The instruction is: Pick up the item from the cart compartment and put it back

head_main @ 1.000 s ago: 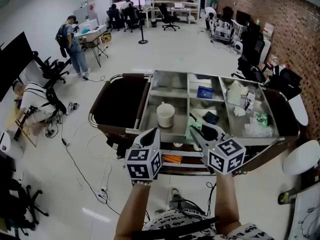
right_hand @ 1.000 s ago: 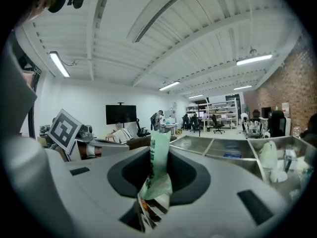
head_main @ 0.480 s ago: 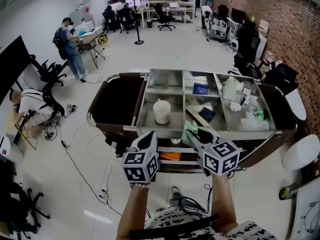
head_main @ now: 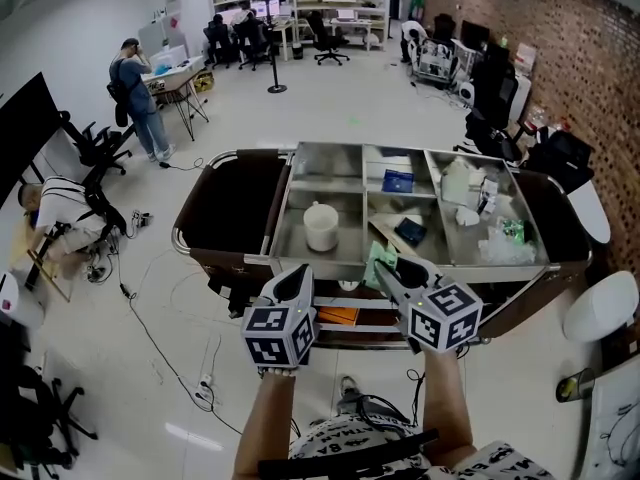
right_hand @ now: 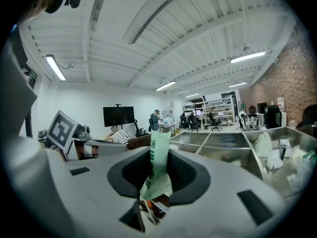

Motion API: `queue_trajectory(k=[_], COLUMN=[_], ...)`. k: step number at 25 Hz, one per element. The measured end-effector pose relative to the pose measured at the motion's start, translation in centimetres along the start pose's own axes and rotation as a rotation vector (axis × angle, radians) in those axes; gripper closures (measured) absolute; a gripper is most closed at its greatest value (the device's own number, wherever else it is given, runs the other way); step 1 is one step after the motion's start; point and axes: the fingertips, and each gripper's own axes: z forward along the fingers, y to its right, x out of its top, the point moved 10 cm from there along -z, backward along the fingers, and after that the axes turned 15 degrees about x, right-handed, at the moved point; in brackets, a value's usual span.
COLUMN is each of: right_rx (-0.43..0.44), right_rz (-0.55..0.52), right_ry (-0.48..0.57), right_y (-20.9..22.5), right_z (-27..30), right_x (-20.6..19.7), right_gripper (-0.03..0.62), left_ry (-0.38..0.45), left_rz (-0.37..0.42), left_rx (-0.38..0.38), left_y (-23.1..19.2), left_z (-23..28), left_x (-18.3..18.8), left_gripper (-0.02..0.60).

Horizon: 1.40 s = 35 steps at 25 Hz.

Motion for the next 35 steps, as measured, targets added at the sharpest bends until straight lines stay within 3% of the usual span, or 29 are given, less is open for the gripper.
queue_trajectory(k=[35], right_rx=[0.017], right_rz=[-0.027], right_ry=[-0.018], right_y=[1.3], right_z=[0.0], right_x=[1.1], right_gripper=[0.491], left_ry=[-0.021], left_rz=[-0.023], left_rx=[0.018], left_y=[1.0], left_z=[1.2], left_x=[0.3], left_gripper=[0.581])
